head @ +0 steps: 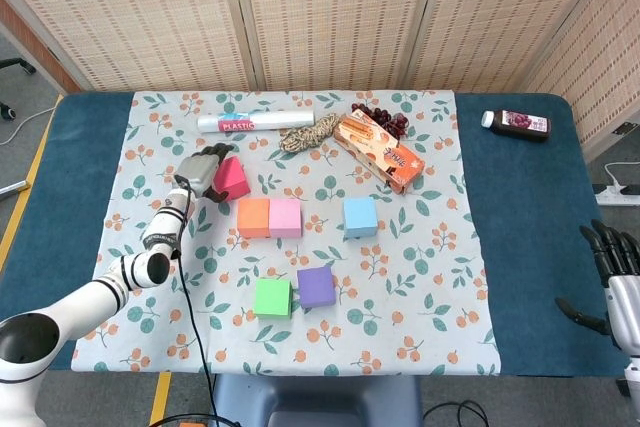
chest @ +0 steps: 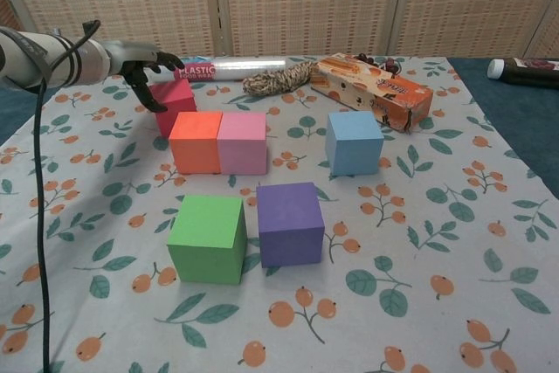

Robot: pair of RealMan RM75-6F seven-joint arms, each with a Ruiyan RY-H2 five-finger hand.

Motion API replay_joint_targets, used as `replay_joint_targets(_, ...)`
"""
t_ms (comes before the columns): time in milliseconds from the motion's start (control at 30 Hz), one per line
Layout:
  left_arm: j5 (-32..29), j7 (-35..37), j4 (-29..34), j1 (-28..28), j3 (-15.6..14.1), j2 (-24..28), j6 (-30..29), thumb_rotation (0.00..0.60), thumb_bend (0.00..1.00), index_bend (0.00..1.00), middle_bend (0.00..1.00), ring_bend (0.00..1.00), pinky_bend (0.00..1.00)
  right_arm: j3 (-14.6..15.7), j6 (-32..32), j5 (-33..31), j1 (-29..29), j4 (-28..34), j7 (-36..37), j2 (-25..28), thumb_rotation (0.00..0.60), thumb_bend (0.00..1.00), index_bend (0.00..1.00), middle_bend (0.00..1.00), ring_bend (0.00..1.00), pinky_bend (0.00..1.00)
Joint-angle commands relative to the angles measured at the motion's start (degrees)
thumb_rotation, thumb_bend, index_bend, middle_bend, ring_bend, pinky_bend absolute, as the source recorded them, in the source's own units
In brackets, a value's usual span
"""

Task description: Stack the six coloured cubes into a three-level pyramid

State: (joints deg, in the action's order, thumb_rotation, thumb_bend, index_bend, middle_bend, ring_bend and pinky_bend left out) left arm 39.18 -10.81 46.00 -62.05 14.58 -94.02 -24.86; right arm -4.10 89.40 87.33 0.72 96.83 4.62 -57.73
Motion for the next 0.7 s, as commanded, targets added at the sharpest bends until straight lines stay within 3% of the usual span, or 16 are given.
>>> replay_joint_targets(33,-0.2,0.5,-0.8,-0.2,-0.2,-0.3,0.6,0.6,0.33,0.0,0.0,0.0,0.14,0.0,0.0,-0.1,0.0,0.0,-0.1,0.0,0.6,0.0,0.0,0.0,0.0,0.0)
replay_joint_targets(267,0.5,1.8,-3.6,-0.6,-0.3,-1.7,1.3,0.6,0.33,0.0,0.03,0.07,0.16,-0.1,-0.1,-0.4,0.0,0.3,-0.4,-0.1,0.6,0.0,0.0,0.0,0.0,0.0)
replay_joint_targets(467,1.7,3.0,-6.4,-0.7,0.3,-3.3,0.5,0.6,0.33,0.13,0.22,0.23,0.18,-0.3,0.0,-0.8,-0.1,0.6,-0.9,-0.2,0.6,0.0,0.0,0.0,0.0,0.0)
replay_joint_targets(700,3.8,4.2,-8.1,-0.5,0.8,-4.0,-0.3,0.6,0.32,0.23,0.33,0.31,0.19,-0.4,0.1,-0.8,-0.1,1.0,-1.4,-0.2,0.6,0.0,0.0,0.0,0.0,0.0)
